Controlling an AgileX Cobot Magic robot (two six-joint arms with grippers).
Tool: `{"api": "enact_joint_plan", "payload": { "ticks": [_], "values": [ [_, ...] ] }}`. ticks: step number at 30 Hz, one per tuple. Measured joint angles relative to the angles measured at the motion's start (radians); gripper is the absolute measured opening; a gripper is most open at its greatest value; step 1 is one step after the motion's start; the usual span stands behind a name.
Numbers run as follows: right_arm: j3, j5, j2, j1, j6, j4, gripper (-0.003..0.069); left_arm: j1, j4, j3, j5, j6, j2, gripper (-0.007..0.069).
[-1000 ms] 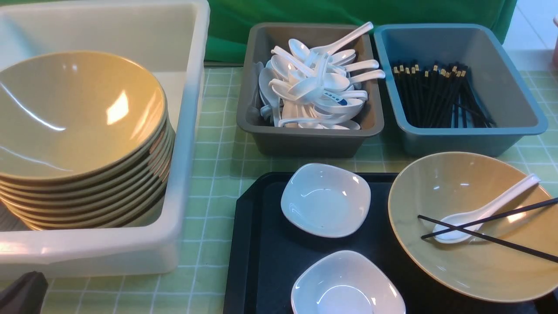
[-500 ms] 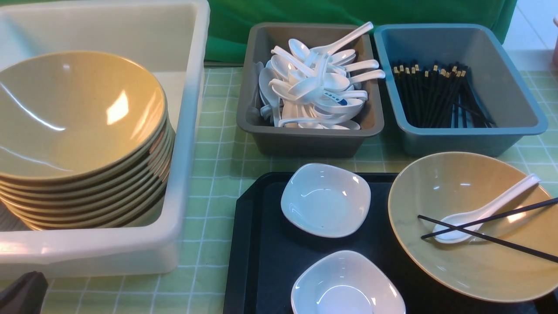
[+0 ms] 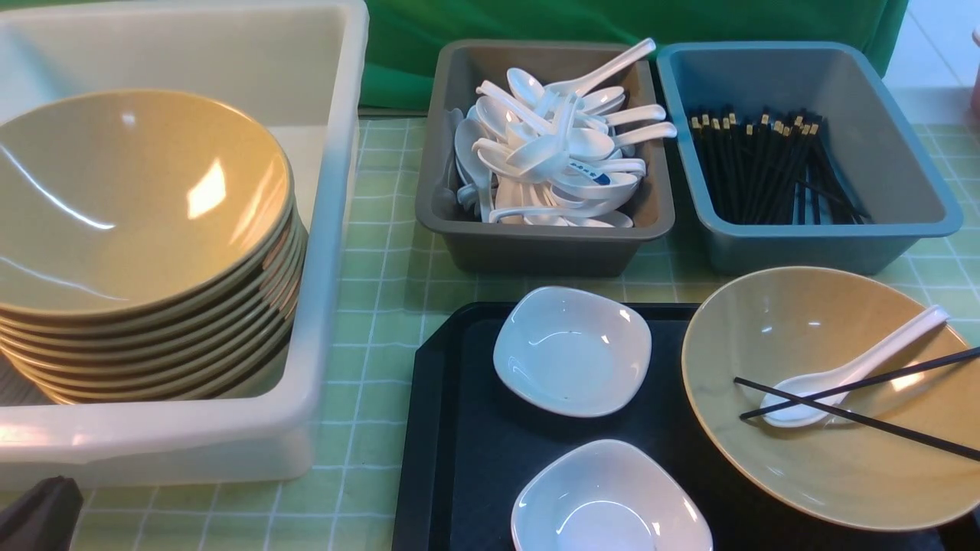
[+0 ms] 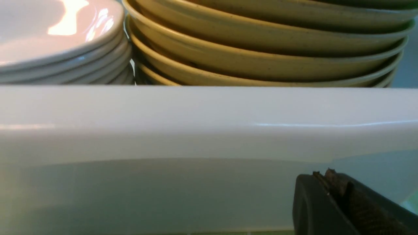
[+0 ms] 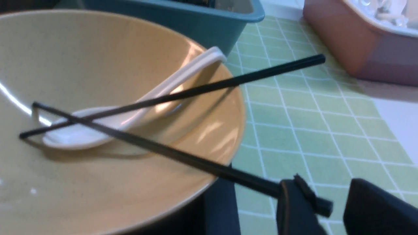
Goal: On green table put chopsticks spoon bowls plates into blue grey white boxes.
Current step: 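Move the grippers toward the tableware on the black tray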
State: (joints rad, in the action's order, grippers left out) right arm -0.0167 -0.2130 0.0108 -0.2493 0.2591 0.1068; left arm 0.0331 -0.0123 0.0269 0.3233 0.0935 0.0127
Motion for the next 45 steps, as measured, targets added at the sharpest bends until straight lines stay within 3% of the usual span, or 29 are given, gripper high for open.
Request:
{"api": "enact_joint_plan", "payload": {
  "ticks": [2,7,8,13,19,23,24,26,29,34,38,40,45],
  "values": [
    [-0.005,0.022,0.0,0.0,-0.036,0.0,0.0235,0.0,0.012,0.0,-0.003,0.008,0.0,-0.0002],
    [-0.01,0.12,0.0,0.0,-0.281,0.0,0.0235,0.0,0.012,0.0,-0.059,0.021,0.0,-0.0002],
    [-0.01,0.153,0.0,0.0,-0.385,0.0,0.0235,0.0,0.012,0.0,-0.107,0.021,0.0,-0.0002],
    [-0.01,0.221,0.0,0.0,-0.515,0.001,0.0235,0.0,0.012,0.0,-0.179,0.021,0.0,-0.0002],
    [-0.011,0.294,0.0,0.0,-0.545,0.003,0.0235,0.0,0.005,0.0,-0.244,0.021,0.0,-0.0002],
    [-0.011,0.427,0.0,0.0,-0.546,0.004,0.0235,0.0,-0.077,0.0,-0.449,-0.059,0.0,-0.0002],
    [-0.005,0.454,0.0,0.0,-0.547,0.004,0.0235,0.0,-0.144,0.0,-0.608,-0.138,0.0,-0.0002],
    [0.038,0.424,0.0,0.0,-0.548,0.004,0.0235,0.0,-0.194,0.0,-0.751,-0.202,0.0,-0.0002],
    [0.132,0.395,-0.022,0.0,-0.548,0.005,0.0235,0.0,-0.229,-0.007,-0.827,-0.253,0.0,-0.0002],
    [0.524,0.287,-0.27,0.0,-0.549,0.005,0.0235,0.0,-0.234,-0.278,-0.659,-0.363,-0.125,-0.0002],
    [0.795,0.081,-0.519,0.0,-0.495,0.005,0.0235,0.0,-0.217,-0.56,-0.36,-0.406,-0.327,-0.0002],
    [0.89,-0.04,-0.632,0.0,-0.433,0.005,0.0235,0.0,-0.205,-0.664,-0.161,-0.41,-0.436,-0.0002],
    [0.977,-0.139,-0.859,0.029,-0.178,0.003,0.0235,-0.001,-0.176,-0.757,0.08,-0.402,-0.615,-0.0002]
  ]
}}
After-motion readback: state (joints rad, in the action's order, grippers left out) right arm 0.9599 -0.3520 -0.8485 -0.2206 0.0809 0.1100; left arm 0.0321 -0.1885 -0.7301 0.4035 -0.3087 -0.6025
